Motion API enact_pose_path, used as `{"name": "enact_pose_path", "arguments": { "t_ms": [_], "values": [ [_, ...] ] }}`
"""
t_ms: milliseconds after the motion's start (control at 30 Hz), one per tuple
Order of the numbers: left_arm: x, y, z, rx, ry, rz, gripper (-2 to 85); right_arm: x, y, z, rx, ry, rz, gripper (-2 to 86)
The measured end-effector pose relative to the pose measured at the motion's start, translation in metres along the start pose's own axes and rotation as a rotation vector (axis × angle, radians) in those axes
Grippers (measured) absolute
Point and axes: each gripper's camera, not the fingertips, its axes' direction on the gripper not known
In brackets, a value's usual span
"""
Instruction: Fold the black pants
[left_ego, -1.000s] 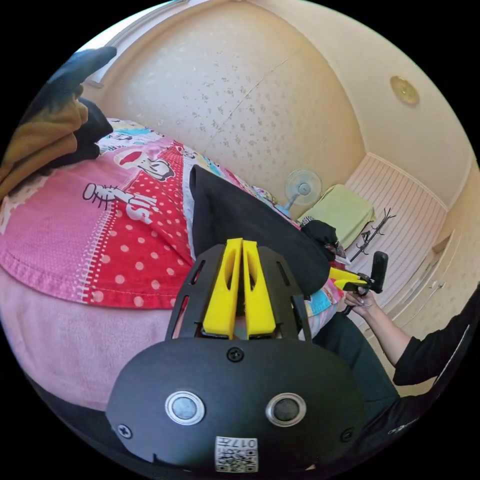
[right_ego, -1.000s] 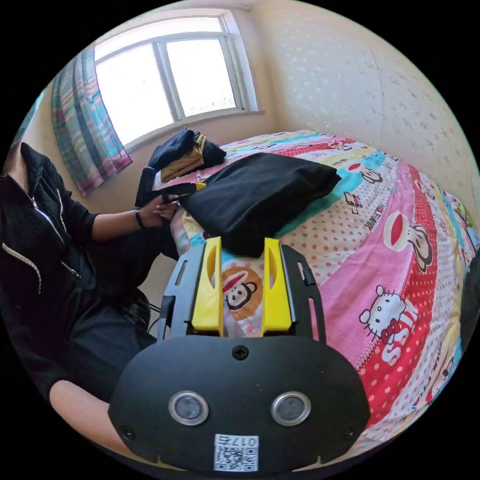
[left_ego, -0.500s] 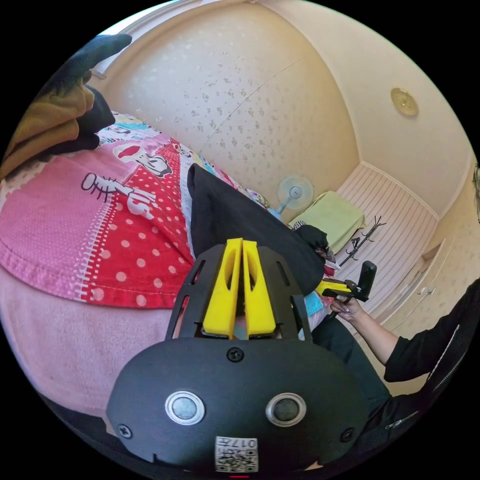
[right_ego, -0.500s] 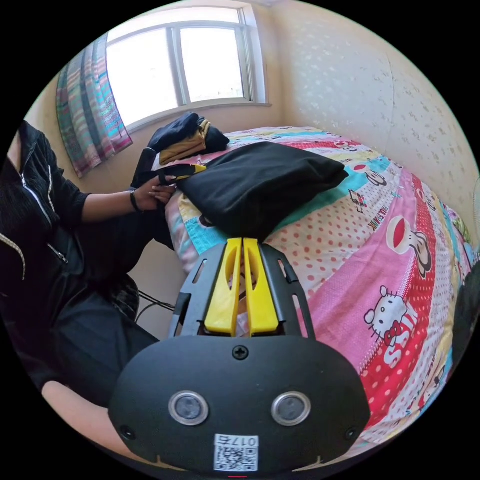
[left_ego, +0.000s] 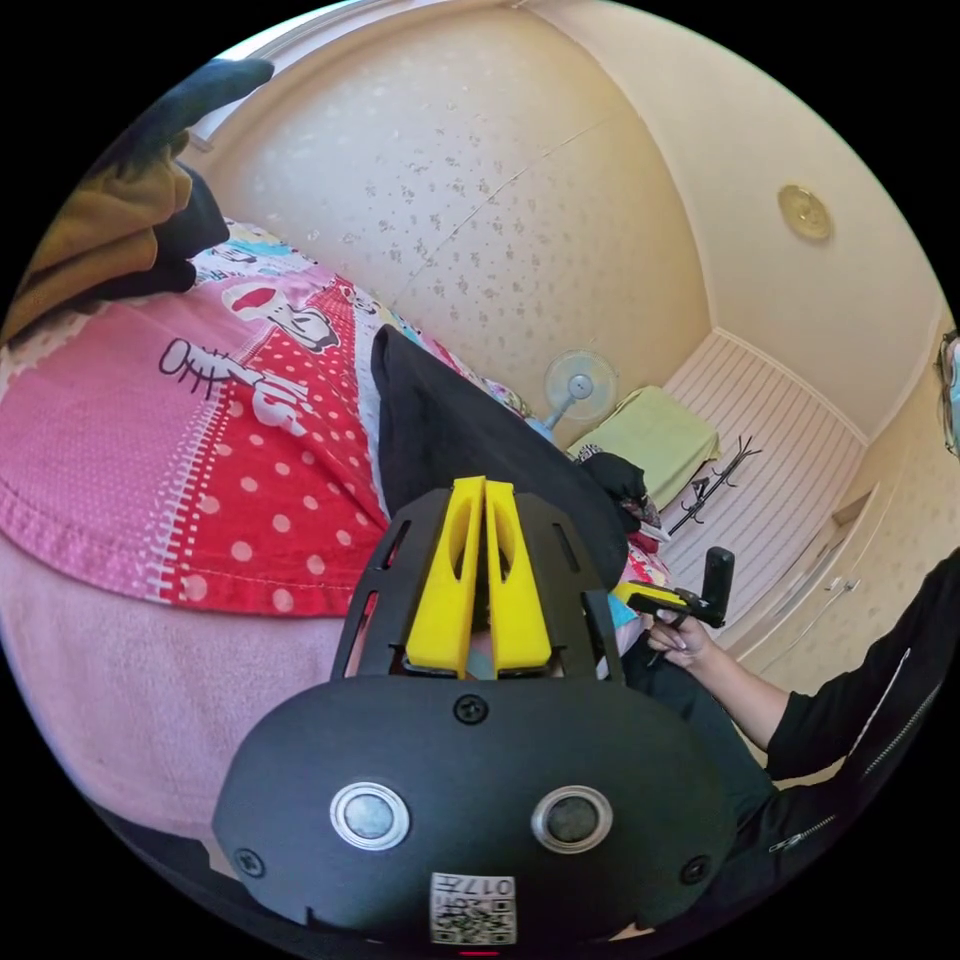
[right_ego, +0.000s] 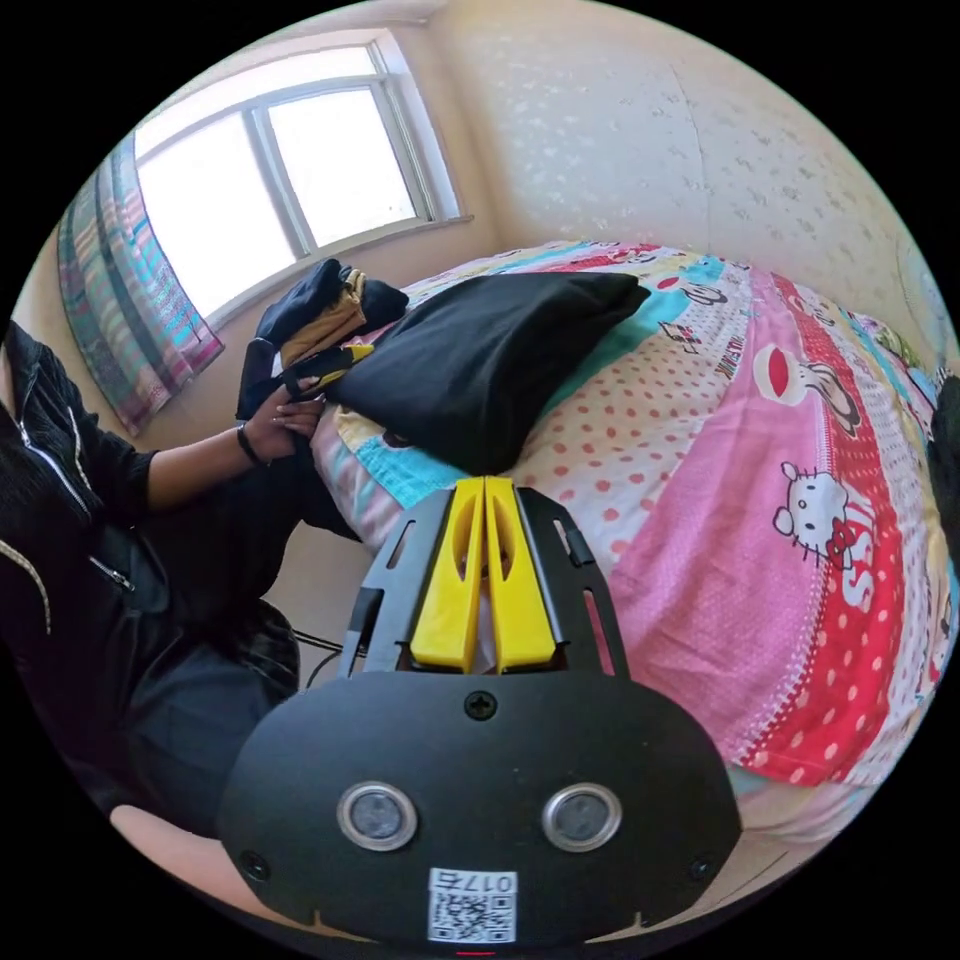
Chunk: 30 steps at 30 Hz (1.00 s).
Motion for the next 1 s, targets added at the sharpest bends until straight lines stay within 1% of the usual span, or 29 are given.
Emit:
{"name": "enact_pose_path", "arguments": {
  "t_ms": [67, 200, 267, 333, 467, 600, 667, 767, 800, 833, 867, 900, 967, 1000],
  "values": [
    [0.000, 0.000, 0.001, 0.001, 0.000, -0.004, -0.6, -0.005, -0.008, 0.002, -0.073, 0.043, 0.011, 0.5],
    [-0.001, 0.001, 0.002, 0.005, 0.018, -0.015, -0.7, 0.000, -0.012, -0.013, -0.087, 0.015, 0.072, 1.9],
    [-0.001, 0.002, 0.003, 0.006, 0.021, -0.016, -0.7, -0.005, -0.018, -0.037, -0.006, 0.058, 0.038, 4.7],
    [0.000, 0.003, 0.004, 0.010, 0.020, -0.018, -0.7, -0.009, -0.026, -0.051, 0.061, 0.046, 0.010, 6.4],
    [0.000, 0.003, 0.006, 0.011, 0.029, -0.031, -0.7, -0.002, -0.048, -0.042, 0.032, -0.005, -0.020, 7.3],
    [-0.002, 0.004, 0.006, 0.008, 0.072, -0.046, -0.9, 0.018, -0.057, -0.018, -0.018, -0.070, 0.023, 7.3],
    [-0.002, 0.005, 0.006, 0.009, 0.082, -0.052, -0.9, 0.026, -0.060, -0.010, -0.036, -0.133, 0.026, 5.9],
    [0.000, 0.006, 0.006, 0.012, 0.083, -0.053, -0.9, 0.025, -0.063, -0.013, -0.033, -0.132, 0.047, 3.2],
    [0.001, 0.006, 0.007, 0.013, 0.081, -0.052, -0.9, 0.026, -0.062, -0.013, -0.037, -0.134, 0.066, 3.0],
    [0.002, 0.006, 0.007, 0.012, 0.080, -0.051, -0.9, 0.030, -0.059, -0.013, -0.047, -0.142, 0.143, 2.4],
    [0.003, 0.006, 0.007, 0.011, 0.081, -0.049, -0.9, 0.041, -0.049, -0.005, -0.057, -0.175, 0.276, 2.1],
    [0.005, 0.006, 0.008, 0.008, 0.081, -0.045, -0.9, 0.047, -0.042, 0.002, -0.060, -0.199, 0.345, 2.0],
    [0.007, 0.006, 0.009, 0.004, 0.082, -0.041, -0.8, 0.071, -0.012, 0.024, 0.008, -0.328, 0.527, 1.7],
    [0.009, 0.006, 0.009, 0.004, 0.080, -0.040, -0.8, 0.075, -0.007, 0.025, 0.030, -0.363, 0.551, 1.7]
  ]
}}
